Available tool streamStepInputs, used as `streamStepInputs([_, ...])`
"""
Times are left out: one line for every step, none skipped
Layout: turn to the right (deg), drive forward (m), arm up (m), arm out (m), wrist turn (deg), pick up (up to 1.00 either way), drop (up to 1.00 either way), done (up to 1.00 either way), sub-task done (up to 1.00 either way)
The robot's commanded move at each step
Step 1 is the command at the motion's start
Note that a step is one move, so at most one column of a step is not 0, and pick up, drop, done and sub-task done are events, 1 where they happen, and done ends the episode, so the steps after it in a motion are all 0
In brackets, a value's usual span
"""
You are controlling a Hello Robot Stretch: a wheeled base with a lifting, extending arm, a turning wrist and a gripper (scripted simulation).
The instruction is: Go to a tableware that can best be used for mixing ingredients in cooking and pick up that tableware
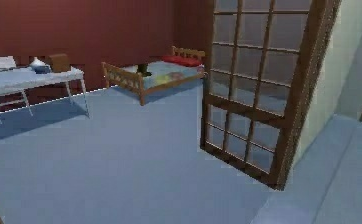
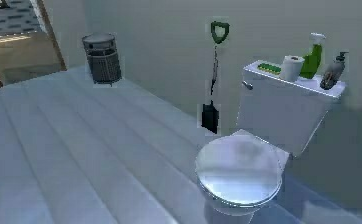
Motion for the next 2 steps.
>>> streamStepInputs([0.0, 0.3, 0.0, 0.0, 0.0, 0.0, 0.0, 0.0, 0.0])
streamStepInputs([-42.0, 0.0, 0.0, 0.0, 0.0, 0.0, 0.0, 0.0, 0.0])
